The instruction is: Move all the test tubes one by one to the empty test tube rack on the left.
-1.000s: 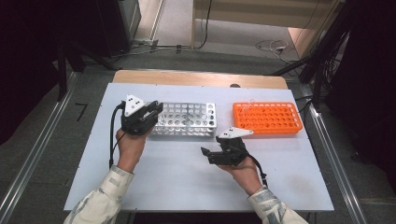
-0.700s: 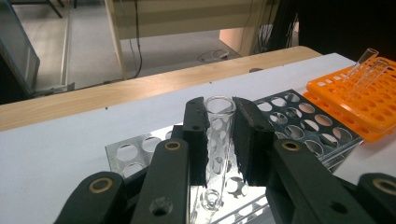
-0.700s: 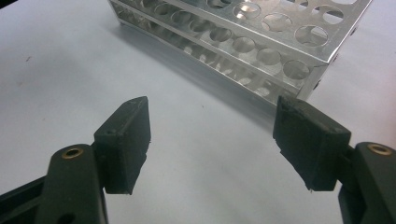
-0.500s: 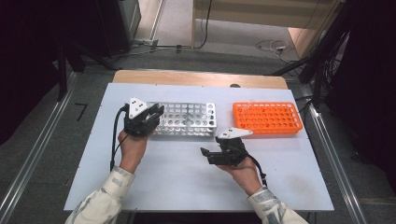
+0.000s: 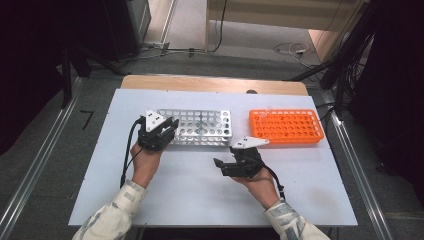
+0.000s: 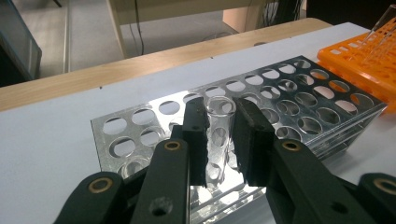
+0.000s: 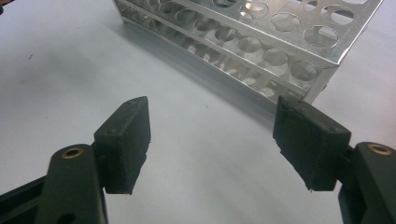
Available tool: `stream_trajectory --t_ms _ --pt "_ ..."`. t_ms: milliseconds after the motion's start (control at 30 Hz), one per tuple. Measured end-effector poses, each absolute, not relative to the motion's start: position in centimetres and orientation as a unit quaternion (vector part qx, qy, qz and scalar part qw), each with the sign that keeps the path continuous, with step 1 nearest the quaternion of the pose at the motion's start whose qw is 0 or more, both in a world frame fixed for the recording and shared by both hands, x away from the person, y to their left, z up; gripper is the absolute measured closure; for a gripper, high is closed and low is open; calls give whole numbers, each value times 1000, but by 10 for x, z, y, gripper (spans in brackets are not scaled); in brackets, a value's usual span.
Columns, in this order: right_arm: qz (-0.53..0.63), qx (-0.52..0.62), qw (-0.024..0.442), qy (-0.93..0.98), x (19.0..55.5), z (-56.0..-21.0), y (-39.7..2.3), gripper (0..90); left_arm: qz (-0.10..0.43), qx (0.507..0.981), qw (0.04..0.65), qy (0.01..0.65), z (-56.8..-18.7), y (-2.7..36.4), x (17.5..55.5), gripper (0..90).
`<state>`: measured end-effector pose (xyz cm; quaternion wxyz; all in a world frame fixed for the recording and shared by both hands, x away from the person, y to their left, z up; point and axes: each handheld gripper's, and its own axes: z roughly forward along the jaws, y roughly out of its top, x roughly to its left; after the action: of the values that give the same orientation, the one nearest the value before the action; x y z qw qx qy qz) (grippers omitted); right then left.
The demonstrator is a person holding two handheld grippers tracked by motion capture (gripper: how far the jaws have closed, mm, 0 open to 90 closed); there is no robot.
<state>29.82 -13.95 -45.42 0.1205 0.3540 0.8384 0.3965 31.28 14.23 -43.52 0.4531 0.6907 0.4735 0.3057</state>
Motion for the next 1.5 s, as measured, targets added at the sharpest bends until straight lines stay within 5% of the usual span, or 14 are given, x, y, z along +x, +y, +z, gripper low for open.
stream_trajectory --t_ms 567,733,867,1500 --pt "398 351 123 839 298 -454 -139 262 297 684 467 475 -432 144 308 659" --pt "399 352 128 837 300 -453 -141 264 307 675 470 480 -430 138 304 428" --pt "400 360 138 831 303 -451 -145 264 306 675 474 476 -429 132 297 343" --pt "415 452 209 761 348 -437 -213 301 277 663 484 500 -432 134 279 268"
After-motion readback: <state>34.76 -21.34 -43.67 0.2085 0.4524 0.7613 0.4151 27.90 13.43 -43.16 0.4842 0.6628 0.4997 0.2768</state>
